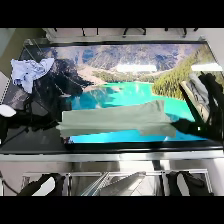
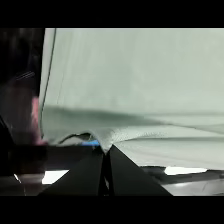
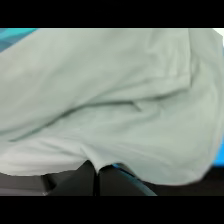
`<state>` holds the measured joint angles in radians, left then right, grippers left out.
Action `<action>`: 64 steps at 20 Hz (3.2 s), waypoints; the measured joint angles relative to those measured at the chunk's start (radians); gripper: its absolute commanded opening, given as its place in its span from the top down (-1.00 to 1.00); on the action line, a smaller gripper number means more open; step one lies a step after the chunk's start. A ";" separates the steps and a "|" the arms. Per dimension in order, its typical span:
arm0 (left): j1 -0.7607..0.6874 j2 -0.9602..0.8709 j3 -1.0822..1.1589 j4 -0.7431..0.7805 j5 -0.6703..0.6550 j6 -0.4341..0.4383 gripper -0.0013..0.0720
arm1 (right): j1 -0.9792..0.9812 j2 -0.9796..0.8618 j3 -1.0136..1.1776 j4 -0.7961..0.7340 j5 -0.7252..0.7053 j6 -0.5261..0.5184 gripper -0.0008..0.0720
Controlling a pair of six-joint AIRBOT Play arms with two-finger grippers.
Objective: Fold the shirts.
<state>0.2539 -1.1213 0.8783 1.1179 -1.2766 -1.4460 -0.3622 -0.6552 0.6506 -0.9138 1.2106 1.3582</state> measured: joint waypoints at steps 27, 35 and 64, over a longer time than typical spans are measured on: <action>-0.067 -0.482 0.470 0.192 -0.116 -0.063 -0.93 | 0.186 -0.728 0.396 0.034 -0.265 -0.077 -0.96; -0.071 -0.480 0.698 0.139 -0.274 -0.094 0.92 | -0.018 -0.783 0.437 -0.008 -0.014 -0.150 -0.95; -0.824 -0.544 0.545 0.082 0.260 -0.178 0.92 | 0.078 -0.637 0.439 0.163 0.085 -0.251 0.92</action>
<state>-0.5701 -1.6650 1.4235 1.1995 -1.0164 -1.6241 -0.2840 -1.2919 1.0901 -0.7509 1.2953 1.1072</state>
